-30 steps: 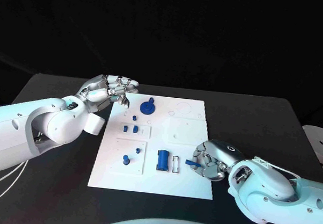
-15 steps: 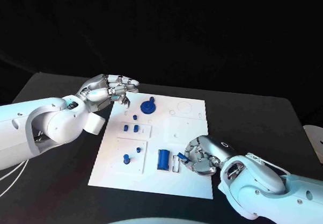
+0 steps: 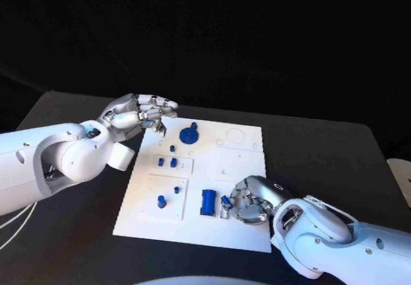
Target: Assemble the parts on the task board
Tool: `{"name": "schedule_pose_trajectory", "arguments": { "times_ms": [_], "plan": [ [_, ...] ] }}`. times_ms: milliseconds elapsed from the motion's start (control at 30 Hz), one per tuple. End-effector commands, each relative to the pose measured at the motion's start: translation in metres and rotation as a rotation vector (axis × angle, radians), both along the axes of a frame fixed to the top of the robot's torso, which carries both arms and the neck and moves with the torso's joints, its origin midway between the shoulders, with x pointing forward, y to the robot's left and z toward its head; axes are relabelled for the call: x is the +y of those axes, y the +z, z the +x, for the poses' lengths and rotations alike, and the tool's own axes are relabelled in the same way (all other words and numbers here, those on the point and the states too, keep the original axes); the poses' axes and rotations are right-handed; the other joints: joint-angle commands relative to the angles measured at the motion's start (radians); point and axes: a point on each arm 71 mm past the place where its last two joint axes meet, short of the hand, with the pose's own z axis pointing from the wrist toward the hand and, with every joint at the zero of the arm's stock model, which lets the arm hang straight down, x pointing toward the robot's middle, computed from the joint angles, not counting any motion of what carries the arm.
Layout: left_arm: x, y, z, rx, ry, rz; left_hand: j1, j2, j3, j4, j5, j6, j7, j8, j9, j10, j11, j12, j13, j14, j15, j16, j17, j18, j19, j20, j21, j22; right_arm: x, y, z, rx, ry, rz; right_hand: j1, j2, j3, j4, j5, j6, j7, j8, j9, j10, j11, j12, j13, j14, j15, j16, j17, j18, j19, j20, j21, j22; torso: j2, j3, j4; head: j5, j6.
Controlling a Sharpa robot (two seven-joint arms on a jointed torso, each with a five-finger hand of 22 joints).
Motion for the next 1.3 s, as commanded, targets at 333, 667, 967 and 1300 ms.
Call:
{"name": "schedule_pose_trajectory", "arguments": {
  "times_ms": [333,667,967,1300],
  "plan": [
    [-0.0027,0.0012,-0.0010,-0.007,-0.021,-0.006,-0.005,0.007,0.003,-0.001,0.004,-0.004,0.003,-0.004,-0.002,-0.005,0.002,-0.006,0.001,0.001,0.003,0.003,-0.002,0.006,0.000,0.001,-0.003,-0.002,0.0039,-0.0053,-0.0017,0.052,0.025,-0.023,-0.046,0.006,-0.002,0.031,-0.043,0.016,-0.007,-0.003,0.000,0.012,-0.003,0.013,0.008,0.070,-0.009,0.009,0.071,-0.012,0.030,-0.010,0.009,0.208,0.000,0.0001,0.0016,-0.001,-0.002],
    [-0.0024,0.0011,-0.0011,-0.006,-0.021,-0.005,-0.005,0.007,0.003,-0.001,0.004,-0.004,0.003,-0.004,-0.002,-0.005,0.002,-0.006,0.001,0.001,0.003,0.003,-0.002,0.006,0.000,0.001,-0.003,-0.002,0.0059,-0.0054,-0.0028,0.059,0.040,-0.026,-0.091,0.011,-0.011,0.066,-0.071,0.034,-0.011,0.003,0.003,0.026,-0.006,0.051,0.040,0.071,-0.011,0.011,0.076,-0.013,0.032,-0.012,0.013,0.210,-0.001,-0.0008,0.0026,-0.001,-0.004],
    [-0.0022,0.0009,-0.0011,-0.004,-0.022,-0.004,-0.005,0.007,0.004,-0.001,0.005,-0.004,0.003,-0.004,-0.001,-0.005,0.001,-0.006,0.002,0.002,0.003,0.004,-0.002,0.006,0.000,0.001,-0.003,-0.002,0.0070,-0.0049,-0.0037,0.059,0.047,-0.022,-0.111,0.008,-0.018,0.083,-0.084,0.037,-0.012,0.003,0.003,0.028,-0.006,0.057,0.046,0.072,-0.012,0.012,0.078,-0.014,0.032,-0.012,0.015,0.210,0.000,-0.0004,0.0025,-0.001,-0.004],
    [-0.0021,0.0008,-0.0010,-0.003,-0.022,-0.003,-0.005,0.007,0.004,-0.001,0.005,-0.004,0.003,-0.004,-0.001,-0.005,0.001,-0.006,0.002,0.002,0.003,0.004,-0.002,0.006,0.000,0.001,-0.003,-0.002,0.0073,-0.0036,-0.0039,0.049,0.047,-0.009,-0.158,0.006,-0.046,0.117,-0.164,0.041,-0.013,0.002,0.002,0.028,-0.007,0.056,0.048,0.072,-0.012,0.012,0.078,-0.013,0.032,-0.013,0.013,0.209,0.000,-0.0002,0.0038,-0.002,-0.003]
  ]
}}
